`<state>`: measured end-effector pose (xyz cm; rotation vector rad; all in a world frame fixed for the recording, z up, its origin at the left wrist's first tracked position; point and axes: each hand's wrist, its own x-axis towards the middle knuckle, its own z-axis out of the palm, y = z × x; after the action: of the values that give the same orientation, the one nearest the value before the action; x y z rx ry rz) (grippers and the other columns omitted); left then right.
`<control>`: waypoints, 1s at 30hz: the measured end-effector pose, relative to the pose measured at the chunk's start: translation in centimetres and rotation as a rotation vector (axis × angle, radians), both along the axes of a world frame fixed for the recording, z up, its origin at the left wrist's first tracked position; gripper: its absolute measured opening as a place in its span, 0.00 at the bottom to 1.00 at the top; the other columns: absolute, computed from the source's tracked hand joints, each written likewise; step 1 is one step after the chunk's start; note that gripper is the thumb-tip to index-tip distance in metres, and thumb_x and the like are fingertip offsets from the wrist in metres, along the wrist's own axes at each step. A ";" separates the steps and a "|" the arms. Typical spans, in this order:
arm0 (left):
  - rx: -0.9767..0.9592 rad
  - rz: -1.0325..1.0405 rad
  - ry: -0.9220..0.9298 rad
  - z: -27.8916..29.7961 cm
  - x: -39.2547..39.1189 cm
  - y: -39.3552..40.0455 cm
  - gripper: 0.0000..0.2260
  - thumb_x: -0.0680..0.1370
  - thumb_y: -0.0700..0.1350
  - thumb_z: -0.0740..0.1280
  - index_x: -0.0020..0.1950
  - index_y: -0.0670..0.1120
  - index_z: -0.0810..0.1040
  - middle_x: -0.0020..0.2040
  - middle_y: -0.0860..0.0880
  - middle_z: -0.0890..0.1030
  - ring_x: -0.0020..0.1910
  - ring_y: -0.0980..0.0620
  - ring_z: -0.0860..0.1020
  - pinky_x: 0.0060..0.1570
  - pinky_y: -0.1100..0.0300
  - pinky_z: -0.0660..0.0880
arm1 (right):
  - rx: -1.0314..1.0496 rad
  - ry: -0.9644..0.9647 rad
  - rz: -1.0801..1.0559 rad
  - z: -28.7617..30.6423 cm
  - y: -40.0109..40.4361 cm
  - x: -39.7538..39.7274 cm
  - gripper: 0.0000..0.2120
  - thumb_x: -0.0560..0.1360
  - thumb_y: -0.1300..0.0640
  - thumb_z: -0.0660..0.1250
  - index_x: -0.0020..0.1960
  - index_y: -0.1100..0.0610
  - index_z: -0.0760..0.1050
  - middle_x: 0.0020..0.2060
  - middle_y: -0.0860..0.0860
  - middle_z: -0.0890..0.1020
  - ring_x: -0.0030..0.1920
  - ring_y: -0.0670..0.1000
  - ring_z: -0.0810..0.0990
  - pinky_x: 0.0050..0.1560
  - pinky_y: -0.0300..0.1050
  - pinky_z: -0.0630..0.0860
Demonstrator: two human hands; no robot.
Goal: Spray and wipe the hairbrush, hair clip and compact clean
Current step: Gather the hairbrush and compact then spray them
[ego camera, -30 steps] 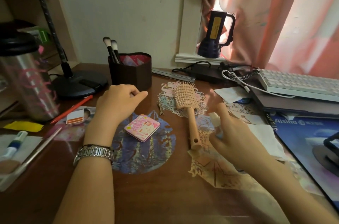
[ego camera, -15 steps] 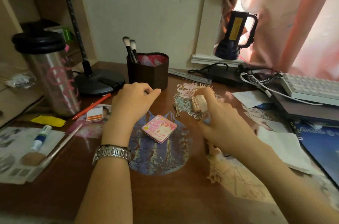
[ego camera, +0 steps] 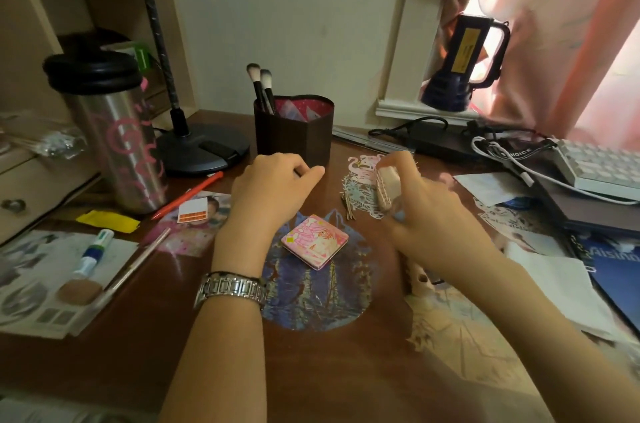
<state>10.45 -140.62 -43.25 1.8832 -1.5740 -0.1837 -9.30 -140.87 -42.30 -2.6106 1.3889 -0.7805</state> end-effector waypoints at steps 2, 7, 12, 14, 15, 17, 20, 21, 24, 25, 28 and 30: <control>0.017 -0.003 -0.007 0.0 -0.2 -0.1 0.15 0.77 0.59 0.61 0.43 0.50 0.80 0.41 0.51 0.81 0.43 0.49 0.78 0.47 0.51 0.77 | -0.047 -0.028 -0.011 1.4 -0.6 -0.9 0.23 0.70 0.61 0.66 0.60 0.51 0.59 0.36 0.52 0.78 0.33 0.54 0.77 0.33 0.52 0.77; 0.064 -0.015 -0.063 -0.4 -0.8 -0.5 0.14 0.77 0.60 0.60 0.43 0.52 0.79 0.41 0.52 0.80 0.43 0.50 0.78 0.46 0.52 0.76 | -0.130 -0.305 -0.054 4.6 -2.2 -4.8 0.25 0.73 0.59 0.66 0.65 0.50 0.57 0.38 0.48 0.73 0.34 0.49 0.77 0.33 0.43 0.74; 0.111 -0.016 -0.161 -1.0 -1.9 -1.1 0.13 0.77 0.62 0.60 0.43 0.55 0.78 0.39 0.55 0.76 0.43 0.51 0.76 0.43 0.54 0.74 | -0.119 -0.448 -0.130 4.2 -4.4 -9.0 0.26 0.73 0.66 0.58 0.65 0.49 0.53 0.39 0.63 0.74 0.36 0.61 0.75 0.41 0.59 0.75; 0.135 -0.018 -0.200 -1.0 -2.4 -1.2 0.12 0.77 0.62 0.60 0.42 0.56 0.76 0.38 0.55 0.75 0.42 0.51 0.75 0.40 0.56 0.71 | -0.150 -0.448 -0.167 2.9 -5.6 -10.3 0.26 0.75 0.64 0.58 0.65 0.44 0.51 0.40 0.61 0.74 0.35 0.59 0.75 0.39 0.63 0.76; 0.148 -0.015 -0.220 -1.1 -2.6 -1.3 0.12 0.76 0.62 0.60 0.42 0.57 0.76 0.38 0.55 0.75 0.42 0.51 0.75 0.40 0.56 0.70 | -0.157 -0.455 -0.170 2.2 -6.0 -10.9 0.25 0.76 0.63 0.58 0.64 0.44 0.51 0.40 0.60 0.75 0.34 0.58 0.76 0.39 0.64 0.77; 0.168 -0.002 -0.256 -1.3 -2.9 -1.6 0.13 0.76 0.63 0.60 0.43 0.57 0.77 0.39 0.54 0.76 0.42 0.51 0.75 0.40 0.56 0.71 | -0.145 -0.492 -0.167 0.7 -6.7 -11.7 0.25 0.76 0.64 0.60 0.65 0.46 0.52 0.42 0.59 0.76 0.36 0.57 0.77 0.42 0.62 0.77; 0.185 0.012 -0.293 -1.7 -3.3 -1.9 0.14 0.76 0.63 0.59 0.44 0.56 0.77 0.39 0.55 0.77 0.42 0.52 0.76 0.42 0.55 0.74 | -0.096 -0.517 -0.177 -1.1 -7.4 -12.5 0.27 0.74 0.62 0.66 0.67 0.50 0.56 0.55 0.58 0.74 0.50 0.55 0.76 0.54 0.54 0.75; 0.183 0.010 -0.301 -1.8 -3.4 -2.0 0.14 0.76 0.64 0.59 0.44 0.56 0.78 0.40 0.55 0.78 0.42 0.51 0.76 0.44 0.54 0.75 | -0.089 -0.509 -0.178 -1.6 -7.8 -12.7 0.29 0.73 0.62 0.68 0.67 0.51 0.56 0.58 0.57 0.73 0.53 0.55 0.75 0.55 0.52 0.74; 0.210 -0.006 -0.304 -1.9 -3.6 -2.1 0.14 0.75 0.64 0.59 0.45 0.57 0.78 0.42 0.54 0.79 0.43 0.51 0.76 0.44 0.54 0.76 | -0.062 -0.519 -0.198 -2.6 -8.6 -13.3 0.28 0.73 0.63 0.68 0.67 0.50 0.59 0.60 0.56 0.72 0.52 0.53 0.74 0.51 0.46 0.70; 0.216 -0.015 -0.297 -2.0 -3.7 -2.1 0.14 0.75 0.65 0.59 0.45 0.57 0.78 0.42 0.55 0.79 0.43 0.51 0.76 0.44 0.54 0.75 | -0.056 -0.515 -0.217 -2.9 -8.8 -13.5 0.28 0.73 0.63 0.68 0.66 0.49 0.59 0.60 0.56 0.72 0.51 0.53 0.74 0.49 0.45 0.69; 0.211 -0.036 -0.305 -2.2 -4.1 -2.2 0.15 0.75 0.65 0.60 0.46 0.57 0.79 0.41 0.56 0.78 0.43 0.51 0.76 0.44 0.54 0.76 | -0.065 -0.474 -0.262 -3.6 -9.1 -13.9 0.29 0.73 0.63 0.68 0.66 0.45 0.58 0.62 0.55 0.73 0.53 0.53 0.75 0.49 0.46 0.70; 0.210 -0.034 -0.328 -2.3 -4.3 -2.2 0.15 0.75 0.65 0.60 0.47 0.57 0.79 0.41 0.55 0.78 0.43 0.51 0.76 0.43 0.55 0.74 | -0.053 -0.506 -0.271 -3.8 -9.2 -14.0 0.29 0.73 0.64 0.68 0.66 0.46 0.59 0.61 0.55 0.74 0.52 0.51 0.74 0.49 0.45 0.69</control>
<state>6.16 -142.87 -45.53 2.1331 -1.8666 -0.0582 -23.26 -150.03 -46.14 -2.0572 1.5760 -1.4054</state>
